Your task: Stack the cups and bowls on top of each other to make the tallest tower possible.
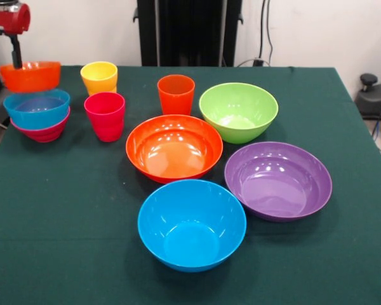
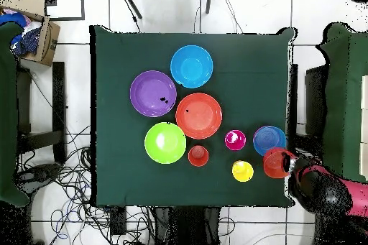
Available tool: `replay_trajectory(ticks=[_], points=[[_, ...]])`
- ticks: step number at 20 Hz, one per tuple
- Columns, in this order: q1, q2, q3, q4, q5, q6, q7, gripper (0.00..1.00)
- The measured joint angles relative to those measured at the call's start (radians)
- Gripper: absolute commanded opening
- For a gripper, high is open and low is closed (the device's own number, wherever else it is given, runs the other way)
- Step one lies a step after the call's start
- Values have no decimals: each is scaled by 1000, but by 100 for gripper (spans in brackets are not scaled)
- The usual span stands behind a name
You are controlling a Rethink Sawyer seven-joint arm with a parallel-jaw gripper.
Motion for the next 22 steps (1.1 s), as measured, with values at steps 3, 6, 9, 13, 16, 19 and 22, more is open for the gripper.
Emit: replay_trajectory(ticks=[3, 6, 9, 13, 16, 19, 22], points=[[-2, 0, 10, 0, 11, 0, 0, 100], [-2, 0, 20, 0, 16, 0, 0, 100], [-2, 0, 24, 0, 16, 0, 0, 100], [-2, 0, 25, 0, 16, 0, 0, 100], [-2, 0, 25, 0, 16, 0, 0, 100], [-2, 0, 25, 0, 16, 0, 0, 100], [-2, 0, 25, 0, 16, 0, 0, 100]])
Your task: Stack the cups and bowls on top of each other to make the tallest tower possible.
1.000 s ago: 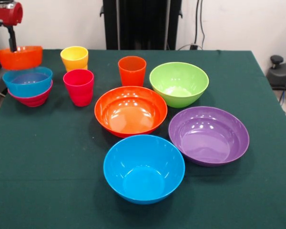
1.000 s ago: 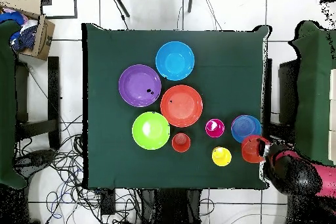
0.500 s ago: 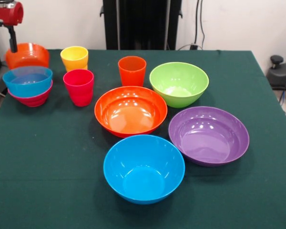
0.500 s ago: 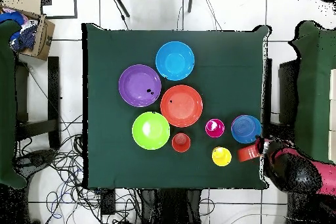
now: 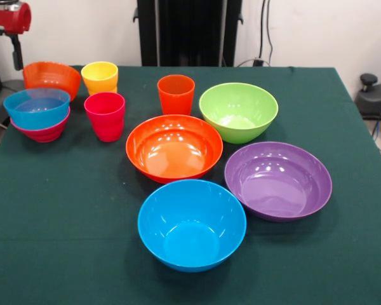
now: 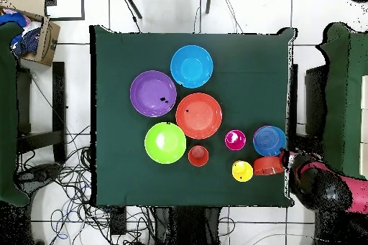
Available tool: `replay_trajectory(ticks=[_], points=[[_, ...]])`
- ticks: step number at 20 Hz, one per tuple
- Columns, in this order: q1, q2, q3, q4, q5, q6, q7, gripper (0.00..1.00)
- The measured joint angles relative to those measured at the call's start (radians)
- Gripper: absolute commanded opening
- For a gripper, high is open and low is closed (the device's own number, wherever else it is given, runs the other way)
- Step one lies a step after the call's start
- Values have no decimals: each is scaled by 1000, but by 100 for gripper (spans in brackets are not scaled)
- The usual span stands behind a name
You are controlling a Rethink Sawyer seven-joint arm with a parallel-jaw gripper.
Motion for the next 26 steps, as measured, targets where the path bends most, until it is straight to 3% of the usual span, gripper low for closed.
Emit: replay_trajectory(ticks=[15, 19, 26], points=[[12, -3, 0, 1, 1, 0, 0, 100], [30, -20, 0, 14, 20, 0, 0, 100], [99, -99, 0, 71, 108, 0, 0, 100]])
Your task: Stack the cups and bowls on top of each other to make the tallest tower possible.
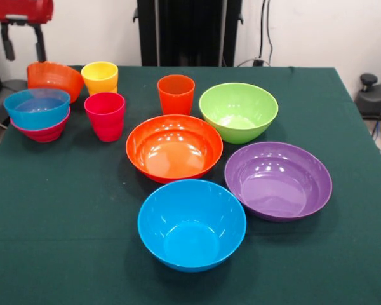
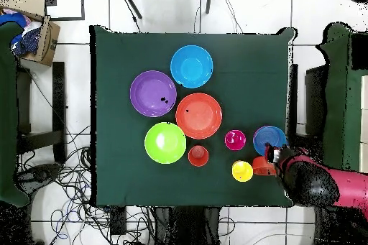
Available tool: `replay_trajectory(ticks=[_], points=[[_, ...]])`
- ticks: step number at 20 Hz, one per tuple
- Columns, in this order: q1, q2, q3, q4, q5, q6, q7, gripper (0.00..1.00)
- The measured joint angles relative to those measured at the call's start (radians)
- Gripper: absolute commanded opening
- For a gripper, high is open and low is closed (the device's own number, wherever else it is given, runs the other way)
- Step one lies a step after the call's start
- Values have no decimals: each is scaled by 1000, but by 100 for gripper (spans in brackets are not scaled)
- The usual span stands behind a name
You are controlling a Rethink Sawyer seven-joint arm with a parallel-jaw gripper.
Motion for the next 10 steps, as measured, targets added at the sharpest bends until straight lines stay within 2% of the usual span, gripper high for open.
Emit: replay_trajectory(ticks=[3, 4, 10], points=[[44, -30, -3, 14, 25, 0, 0, 100], [80, -45, -7, 18, 34, 0, 0, 100], [195, -63, -37, 16, 65, 0, 3, 100]])
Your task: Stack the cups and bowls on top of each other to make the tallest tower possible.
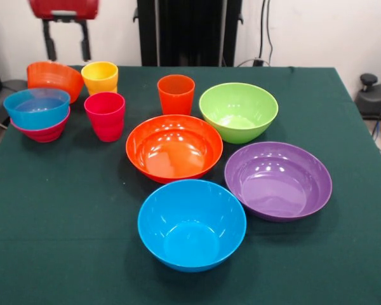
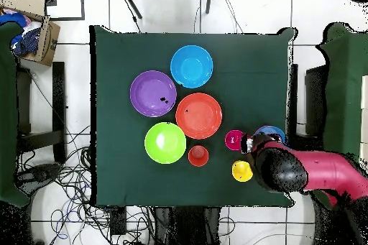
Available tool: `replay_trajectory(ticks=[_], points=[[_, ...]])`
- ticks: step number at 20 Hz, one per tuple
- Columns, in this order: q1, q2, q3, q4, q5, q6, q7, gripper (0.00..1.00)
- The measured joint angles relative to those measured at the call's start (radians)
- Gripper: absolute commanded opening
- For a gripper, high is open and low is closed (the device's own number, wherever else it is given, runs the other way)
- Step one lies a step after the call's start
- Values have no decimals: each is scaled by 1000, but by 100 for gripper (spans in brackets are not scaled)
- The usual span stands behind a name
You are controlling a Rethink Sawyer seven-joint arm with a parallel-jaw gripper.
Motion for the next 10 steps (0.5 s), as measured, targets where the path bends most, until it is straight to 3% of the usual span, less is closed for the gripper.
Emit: replay_trajectory(ticks=[2, 8, 10], points=[[33, 0, -13, -4, 8, 0, 4, 100], [212, 11, -106, -71, 71, 2, 62, 100], [233, 14, -117, -84, 81, 4, 74, 100]])
